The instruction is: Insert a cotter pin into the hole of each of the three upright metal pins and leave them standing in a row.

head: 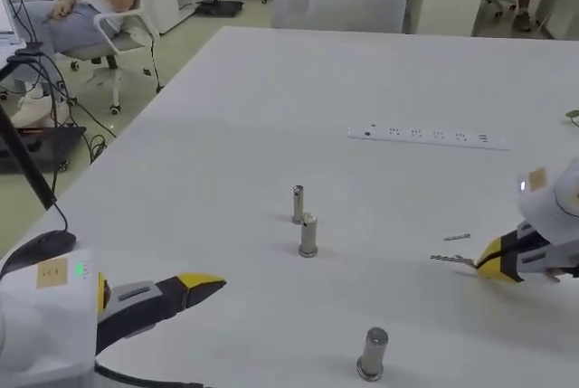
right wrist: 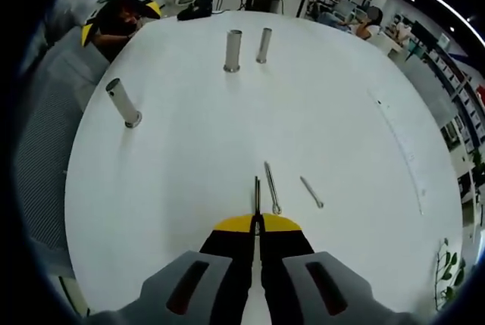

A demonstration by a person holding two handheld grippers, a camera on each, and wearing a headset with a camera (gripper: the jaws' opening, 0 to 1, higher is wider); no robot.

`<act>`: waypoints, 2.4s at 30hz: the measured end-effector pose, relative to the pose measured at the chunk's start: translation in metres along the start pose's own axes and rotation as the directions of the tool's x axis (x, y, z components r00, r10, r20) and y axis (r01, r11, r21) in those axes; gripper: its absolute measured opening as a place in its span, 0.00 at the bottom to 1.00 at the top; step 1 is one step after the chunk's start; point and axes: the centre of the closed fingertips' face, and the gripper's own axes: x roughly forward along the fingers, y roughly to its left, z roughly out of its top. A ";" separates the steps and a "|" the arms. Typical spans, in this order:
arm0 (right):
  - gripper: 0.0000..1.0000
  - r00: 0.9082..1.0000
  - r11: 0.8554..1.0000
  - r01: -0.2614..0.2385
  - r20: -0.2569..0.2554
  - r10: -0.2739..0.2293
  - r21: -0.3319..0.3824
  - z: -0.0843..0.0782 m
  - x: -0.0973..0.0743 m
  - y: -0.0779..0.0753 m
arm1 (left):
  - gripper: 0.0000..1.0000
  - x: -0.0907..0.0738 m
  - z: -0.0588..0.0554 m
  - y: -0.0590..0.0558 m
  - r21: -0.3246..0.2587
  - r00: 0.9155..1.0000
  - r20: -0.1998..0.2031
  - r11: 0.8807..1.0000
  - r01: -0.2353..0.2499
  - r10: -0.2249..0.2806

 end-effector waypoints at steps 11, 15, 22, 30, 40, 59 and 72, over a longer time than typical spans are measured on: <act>0.02 1.000 1.000 0.003 0.024 -0.003 -0.009 0.016 -0.022 0.011 | 0.82 0.003 0.011 -0.006 0.026 1.000 0.008 1.000 0.016 -0.016; 0.02 1.000 0.999 0.001 0.031 0.000 -0.033 0.025 -0.032 0.020 | 0.81 0.006 0.016 -0.011 0.039 0.999 0.013 0.999 0.032 -0.033; 0.02 0.999 0.997 -0.019 0.039 0.022 -0.074 0.045 -0.048 0.038 | 0.80 0.014 0.024 -0.018 0.065 0.998 0.021 0.996 0.056 -0.057; 0.02 0.997 0.991 -0.061 0.038 0.066 -0.121 0.066 -0.059 0.063 | 0.78 0.022 0.030 -0.023 0.090 0.996 0.028 0.993 0.081 -0.084; 0.02 0.990 0.976 -0.135 0.023 0.141 -0.170 0.084 -0.065 0.102 | 0.72 0.029 0.033 -0.032 0.116 0.992 0.020 0.986 0.120 -0.123; 0.02 0.973 0.939 -0.227 -0.014 0.231 -0.259 0.110 -0.077 0.154 | 0.52 0.054 0.048 -0.064 0.167 0.976 0.020 0.964 0.209 -0.215; 0.02 0.967 0.922 -0.252 -0.031 0.254 -0.294 0.126 -0.078 0.166 | 0.27 0.062 0.053 -0.083 0.197 0.962 -0.008 0.943 0.267 -0.271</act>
